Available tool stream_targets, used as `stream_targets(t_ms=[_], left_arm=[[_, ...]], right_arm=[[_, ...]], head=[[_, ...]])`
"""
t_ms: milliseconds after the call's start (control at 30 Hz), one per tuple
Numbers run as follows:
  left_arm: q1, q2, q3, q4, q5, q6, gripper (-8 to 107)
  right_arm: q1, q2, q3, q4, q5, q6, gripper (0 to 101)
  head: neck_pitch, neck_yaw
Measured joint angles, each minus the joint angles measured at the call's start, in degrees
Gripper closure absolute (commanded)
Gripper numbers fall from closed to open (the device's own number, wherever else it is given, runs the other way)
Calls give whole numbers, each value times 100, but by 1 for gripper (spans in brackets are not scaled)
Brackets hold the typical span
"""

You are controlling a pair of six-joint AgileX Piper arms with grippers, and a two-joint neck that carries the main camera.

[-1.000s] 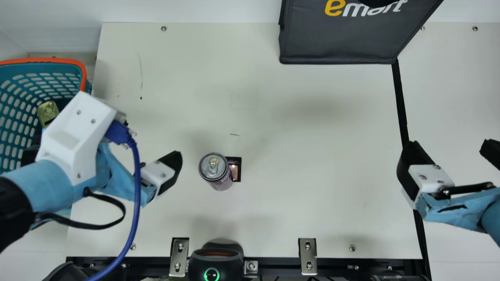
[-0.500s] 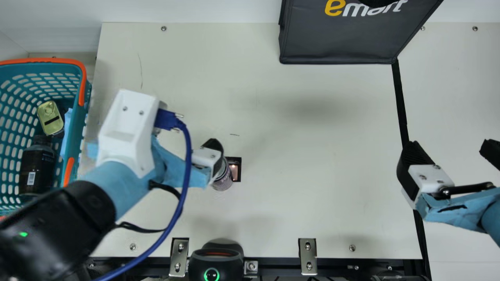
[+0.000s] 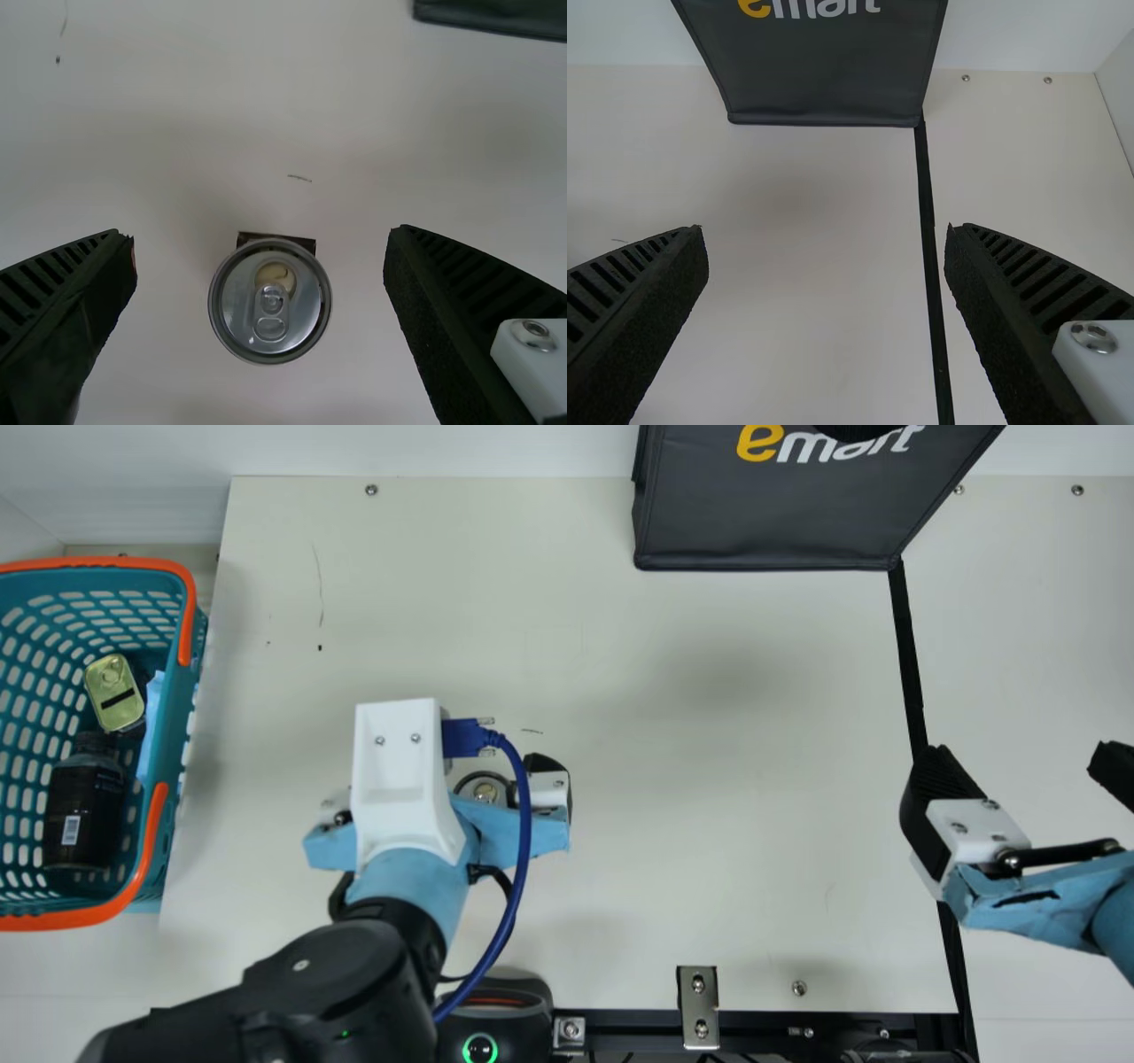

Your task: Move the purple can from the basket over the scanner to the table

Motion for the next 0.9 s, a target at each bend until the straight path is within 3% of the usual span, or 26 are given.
stream_targets(t_ms=[133, 500, 900], left_arm=[[-22, 156, 0, -195, 0, -333, 9], [261, 503, 58, -705, -222, -170, 9], [570, 777, 315, -558, -729, -128, 9]], right_arm=[[0, 0, 0, 0, 0, 0, 6], [0, 0, 0, 0, 0, 0, 6], [0, 0, 0, 0, -4, 0, 6]], head=[[0, 0], [0, 0], [0, 0]])
